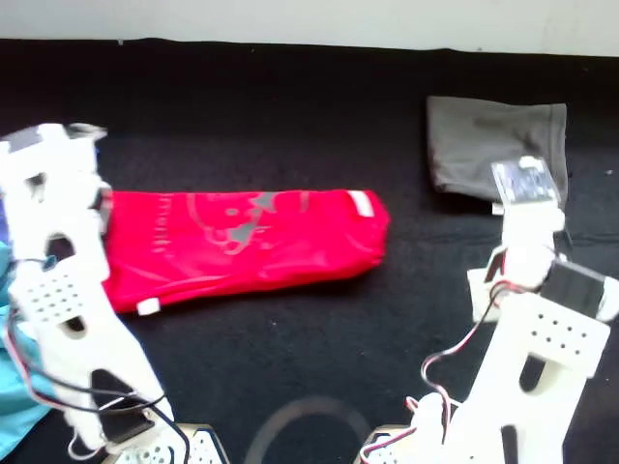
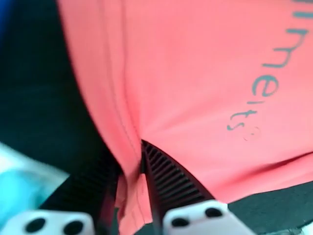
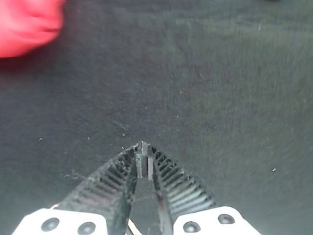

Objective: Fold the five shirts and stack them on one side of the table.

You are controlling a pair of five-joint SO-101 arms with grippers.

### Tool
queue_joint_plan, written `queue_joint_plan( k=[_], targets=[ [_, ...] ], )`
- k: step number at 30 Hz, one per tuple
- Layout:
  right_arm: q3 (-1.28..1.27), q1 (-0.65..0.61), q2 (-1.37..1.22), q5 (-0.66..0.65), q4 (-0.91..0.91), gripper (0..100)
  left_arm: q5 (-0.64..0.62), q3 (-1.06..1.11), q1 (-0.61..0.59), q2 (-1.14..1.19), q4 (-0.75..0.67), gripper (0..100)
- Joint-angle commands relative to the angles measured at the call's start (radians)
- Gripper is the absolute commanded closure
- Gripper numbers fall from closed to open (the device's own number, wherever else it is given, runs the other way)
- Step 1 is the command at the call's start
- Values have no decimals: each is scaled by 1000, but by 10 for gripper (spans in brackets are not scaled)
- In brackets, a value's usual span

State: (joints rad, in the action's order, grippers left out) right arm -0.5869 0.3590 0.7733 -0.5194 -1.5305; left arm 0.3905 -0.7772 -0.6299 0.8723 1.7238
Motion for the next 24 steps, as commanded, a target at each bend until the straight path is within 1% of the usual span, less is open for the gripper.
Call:
queue_joint_plan(
  k=[1, 4, 6, 9, 11, 14, 19, 21, 24],
  targets=[
    [-196, 47, 110, -14, 108, 993, 25, -153, -85, -13, 38, 991],
    [-394, 47, 199, -14, 252, 993, 25, -199, -102, -24, 43, 991],
    [-539, 45, 251, -14, 367, 993, 23, -166, -85, -61, 43, 991],
    [-751, 51, 303, -11, 544, 993, 20, -62, -15, -174, 44, 991],
    [-865, 50, 331, -11, 625, 993, 15, 33, 47, -280, 44, 991],
    [-975, 47, 364, -9, 704, 993, -35, 188, 156, -456, 44, 991],
    [-1079, 47, 433, -9, 769, 993, -107, 409, 407, -725, 44, 991],
    [-1098, 47, 472, -9, 768, 993, -132, 456, 516, -799, 41, 991],
    [-1132, 45, 535, -9, 765, 993, -196, 463, 680, -825, 38, 991]
  ],
)
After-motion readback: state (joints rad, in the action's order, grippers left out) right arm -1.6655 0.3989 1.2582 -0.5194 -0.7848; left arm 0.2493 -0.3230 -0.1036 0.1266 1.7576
